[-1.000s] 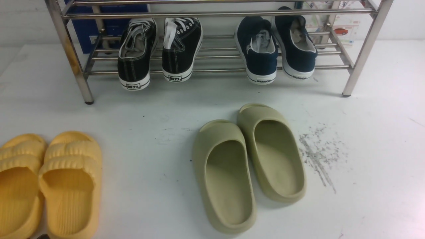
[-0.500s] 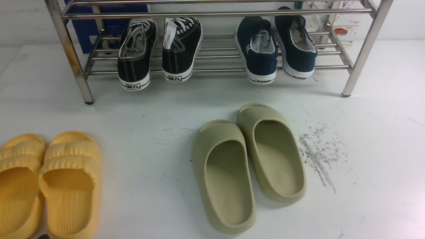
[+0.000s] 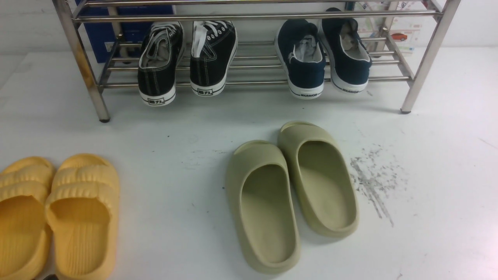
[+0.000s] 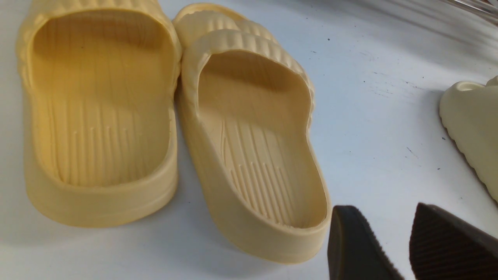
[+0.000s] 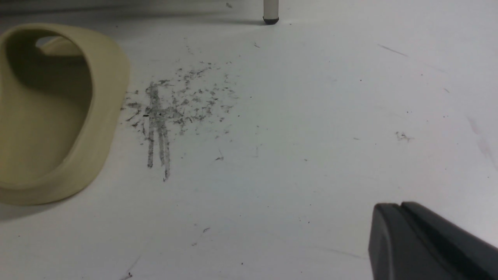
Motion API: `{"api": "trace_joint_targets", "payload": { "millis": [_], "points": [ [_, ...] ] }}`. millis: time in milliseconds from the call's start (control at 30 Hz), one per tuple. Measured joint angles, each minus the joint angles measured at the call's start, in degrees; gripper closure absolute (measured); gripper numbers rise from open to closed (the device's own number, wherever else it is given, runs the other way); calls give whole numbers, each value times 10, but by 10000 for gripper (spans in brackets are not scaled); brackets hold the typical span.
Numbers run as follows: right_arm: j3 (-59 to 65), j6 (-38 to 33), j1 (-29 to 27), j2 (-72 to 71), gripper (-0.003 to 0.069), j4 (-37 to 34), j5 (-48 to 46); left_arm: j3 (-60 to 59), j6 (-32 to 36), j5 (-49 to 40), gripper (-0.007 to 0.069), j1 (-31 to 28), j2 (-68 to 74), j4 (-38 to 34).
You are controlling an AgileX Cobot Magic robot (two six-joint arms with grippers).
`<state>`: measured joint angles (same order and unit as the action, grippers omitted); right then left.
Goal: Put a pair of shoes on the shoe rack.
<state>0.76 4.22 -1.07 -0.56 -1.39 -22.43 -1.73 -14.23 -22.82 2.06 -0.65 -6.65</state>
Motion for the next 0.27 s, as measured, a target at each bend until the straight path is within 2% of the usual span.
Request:
{"api": "trace_joint_targets", "payload": {
  "millis": [267],
  "points": [
    [0, 0, 0, 0, 600, 0, 0, 0, 0, 0, 386, 0, 0, 0]
  ]
}}
